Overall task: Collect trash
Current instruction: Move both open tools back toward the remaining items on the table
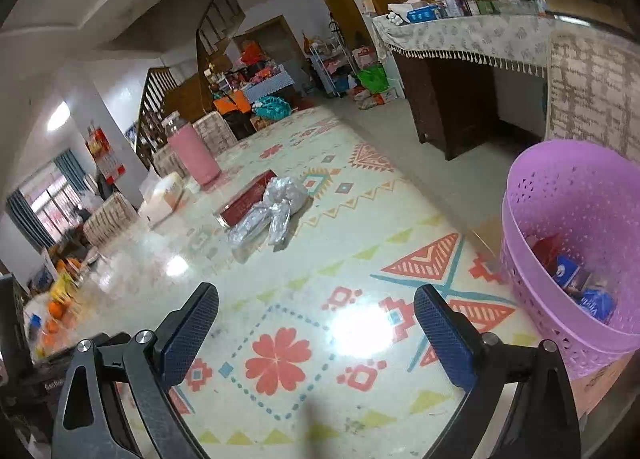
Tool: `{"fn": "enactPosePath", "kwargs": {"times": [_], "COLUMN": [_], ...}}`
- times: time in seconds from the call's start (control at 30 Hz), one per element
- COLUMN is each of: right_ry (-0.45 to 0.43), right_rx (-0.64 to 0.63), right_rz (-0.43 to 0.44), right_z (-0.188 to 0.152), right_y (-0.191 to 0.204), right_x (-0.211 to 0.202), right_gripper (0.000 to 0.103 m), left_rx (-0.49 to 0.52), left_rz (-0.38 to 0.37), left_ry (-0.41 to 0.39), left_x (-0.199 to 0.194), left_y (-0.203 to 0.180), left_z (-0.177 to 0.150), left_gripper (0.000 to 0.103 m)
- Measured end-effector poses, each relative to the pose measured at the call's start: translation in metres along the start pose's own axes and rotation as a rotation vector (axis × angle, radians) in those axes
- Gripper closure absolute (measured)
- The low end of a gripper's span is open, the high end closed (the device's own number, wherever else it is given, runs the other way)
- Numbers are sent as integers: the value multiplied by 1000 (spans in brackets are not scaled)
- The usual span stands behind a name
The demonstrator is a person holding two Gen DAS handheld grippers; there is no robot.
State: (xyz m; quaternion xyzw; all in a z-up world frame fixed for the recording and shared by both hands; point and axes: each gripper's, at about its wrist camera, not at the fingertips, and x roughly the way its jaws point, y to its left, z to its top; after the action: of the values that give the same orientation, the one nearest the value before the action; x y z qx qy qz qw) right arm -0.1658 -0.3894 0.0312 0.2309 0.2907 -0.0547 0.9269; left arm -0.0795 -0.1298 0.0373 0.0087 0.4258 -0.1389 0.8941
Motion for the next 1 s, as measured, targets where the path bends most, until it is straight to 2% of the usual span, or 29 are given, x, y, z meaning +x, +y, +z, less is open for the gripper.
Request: {"fn": "enactPosePath", "kwargs": {"times": [0.2, 0.67, 1.0], "right_ry": [-27, -23, -17], "right_rx": [-39, 5, 2], "right_rz": [-23, -19, -15], "right_z": [-3, -3, -4], "right_y": [9, 0, -2], "right_x": [-3, -4, -5], "right_gripper": [3, 3, 3], "left_rx": [-26, -39, 35], "left_rz": [-7, -13, 42], "left_ry": [9, 78, 85], "left_x": [8, 30, 35], "left_y": [9, 12, 0], "left_z": [-1, -4, -8], "left_gripper": [19, 19, 13]}}
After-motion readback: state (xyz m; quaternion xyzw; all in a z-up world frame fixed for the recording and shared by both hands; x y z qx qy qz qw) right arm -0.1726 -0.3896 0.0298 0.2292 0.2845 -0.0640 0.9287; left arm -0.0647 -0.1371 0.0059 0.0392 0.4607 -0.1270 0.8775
